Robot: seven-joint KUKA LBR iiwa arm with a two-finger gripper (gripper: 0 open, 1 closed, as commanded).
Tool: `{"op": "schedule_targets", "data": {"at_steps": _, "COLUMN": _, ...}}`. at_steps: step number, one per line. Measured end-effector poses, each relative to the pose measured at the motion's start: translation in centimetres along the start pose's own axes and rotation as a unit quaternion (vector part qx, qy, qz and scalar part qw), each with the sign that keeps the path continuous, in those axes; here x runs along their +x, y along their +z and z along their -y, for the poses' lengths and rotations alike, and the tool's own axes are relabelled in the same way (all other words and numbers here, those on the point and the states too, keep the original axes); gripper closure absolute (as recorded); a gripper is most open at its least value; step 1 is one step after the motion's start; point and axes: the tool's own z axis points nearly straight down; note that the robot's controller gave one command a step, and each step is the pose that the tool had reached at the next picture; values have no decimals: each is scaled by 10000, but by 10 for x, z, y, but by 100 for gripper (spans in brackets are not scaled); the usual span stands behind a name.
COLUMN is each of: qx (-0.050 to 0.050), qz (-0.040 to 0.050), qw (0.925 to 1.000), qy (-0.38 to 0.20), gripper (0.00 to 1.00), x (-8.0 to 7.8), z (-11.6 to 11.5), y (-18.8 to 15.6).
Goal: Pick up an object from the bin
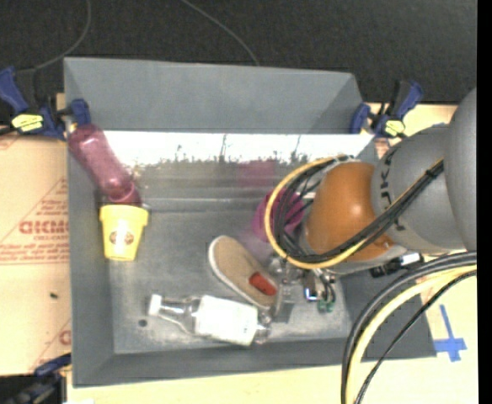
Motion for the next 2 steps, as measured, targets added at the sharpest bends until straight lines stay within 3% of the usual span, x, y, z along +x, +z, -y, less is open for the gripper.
{"op": "schedule_targets", "data": {"at_steps": 1, "qx": -2, "qz": -22, "qw": 10000, "qy": -17, "gripper": 100, "x": -10, "z": -3, "y": 2}}
{"op": "schedule_targets", "data": {"at_steps": 2, "qx": 8, "qz": 6, "qw": 10000, "qy": -16, "gripper": 100, "x": -5, "z": 7, "y": -6}}
